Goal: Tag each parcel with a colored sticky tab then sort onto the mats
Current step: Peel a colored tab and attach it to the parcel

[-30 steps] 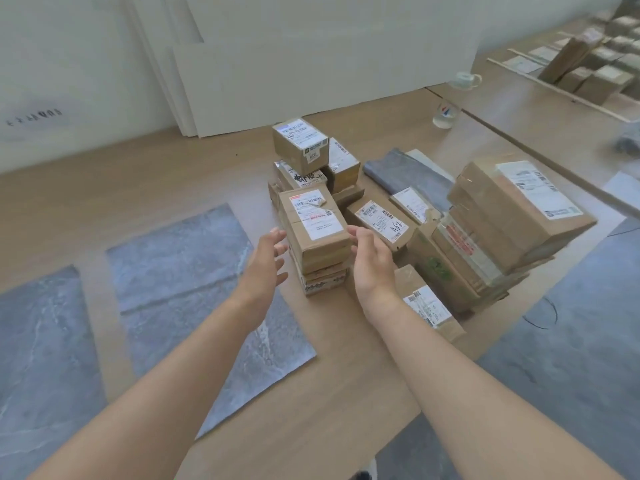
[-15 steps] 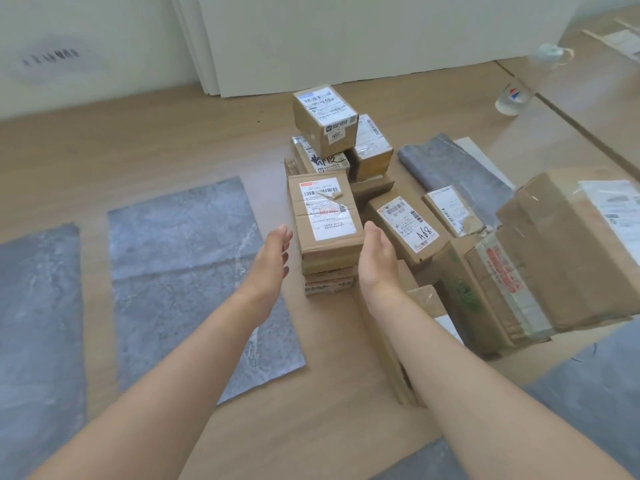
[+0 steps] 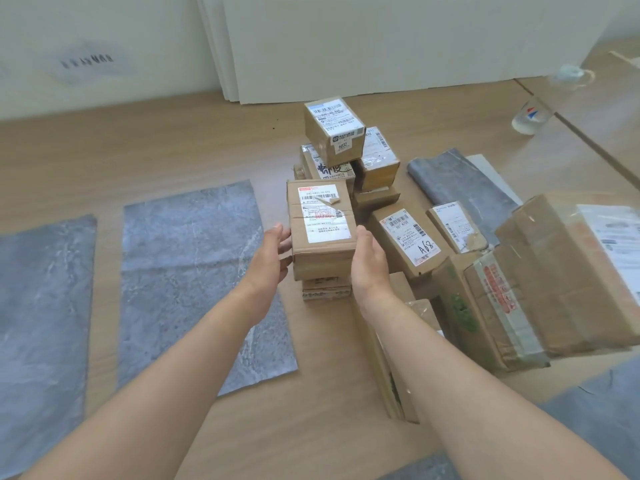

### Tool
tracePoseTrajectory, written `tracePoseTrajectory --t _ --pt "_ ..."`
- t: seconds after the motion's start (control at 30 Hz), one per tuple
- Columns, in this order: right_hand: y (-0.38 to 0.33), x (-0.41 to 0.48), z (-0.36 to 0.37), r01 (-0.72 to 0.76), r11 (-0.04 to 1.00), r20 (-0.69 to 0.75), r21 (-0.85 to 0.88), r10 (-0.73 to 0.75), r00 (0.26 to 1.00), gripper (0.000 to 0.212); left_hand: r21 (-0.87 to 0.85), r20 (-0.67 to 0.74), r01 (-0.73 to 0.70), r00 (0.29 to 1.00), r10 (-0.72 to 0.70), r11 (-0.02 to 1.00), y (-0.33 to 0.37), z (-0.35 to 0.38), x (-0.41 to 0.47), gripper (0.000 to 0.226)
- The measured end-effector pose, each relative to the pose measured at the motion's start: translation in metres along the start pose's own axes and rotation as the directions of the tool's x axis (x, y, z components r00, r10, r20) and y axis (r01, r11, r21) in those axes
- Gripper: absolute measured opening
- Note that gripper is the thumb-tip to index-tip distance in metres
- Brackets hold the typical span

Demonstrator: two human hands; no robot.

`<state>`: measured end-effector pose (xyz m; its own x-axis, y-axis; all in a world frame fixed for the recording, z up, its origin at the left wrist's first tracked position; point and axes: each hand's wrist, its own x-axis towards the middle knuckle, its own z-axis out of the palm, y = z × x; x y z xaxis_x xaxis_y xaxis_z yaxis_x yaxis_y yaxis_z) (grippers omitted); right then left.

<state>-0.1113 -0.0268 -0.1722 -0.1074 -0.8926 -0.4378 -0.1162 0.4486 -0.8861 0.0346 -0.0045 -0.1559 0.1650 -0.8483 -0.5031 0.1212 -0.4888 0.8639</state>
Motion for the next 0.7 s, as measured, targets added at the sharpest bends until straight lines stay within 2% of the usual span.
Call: tracePoseTrajectory --t 0.17,0.4,0.57,0.7 --pt "-0.018 -0.02 0.001 0.064 0.998 0.019 -0.02 -0.064 0.998 0.06 -0.007 -0.037 -0.05 0.998 0.05 0.999 0.014 -0.007 -0.02 0.043" --pt "-0.054 -0.049 -0.008 0.178 0.984 0.057 0.003 -0.178 0.982 0.044 -0.045 -0.077 -0.139 0.988 0.135 0.989 0.044 -0.013 -0.056 0.046" --pt "-0.08 -0.078 -0.01 0.275 0.961 0.09 0.024 -0.276 0.957 0.048 -0.079 -0.088 -0.219 0.973 0.212 0.973 0.071 -0.018 -0.094 0.041" --pt "-0.103 -0.104 -0.008 0.329 0.944 0.119 0.024 -0.33 0.936 0.051 -0.095 -0.109 -0.283 0.956 0.273 0.954 0.093 -0.025 -0.124 0.047"
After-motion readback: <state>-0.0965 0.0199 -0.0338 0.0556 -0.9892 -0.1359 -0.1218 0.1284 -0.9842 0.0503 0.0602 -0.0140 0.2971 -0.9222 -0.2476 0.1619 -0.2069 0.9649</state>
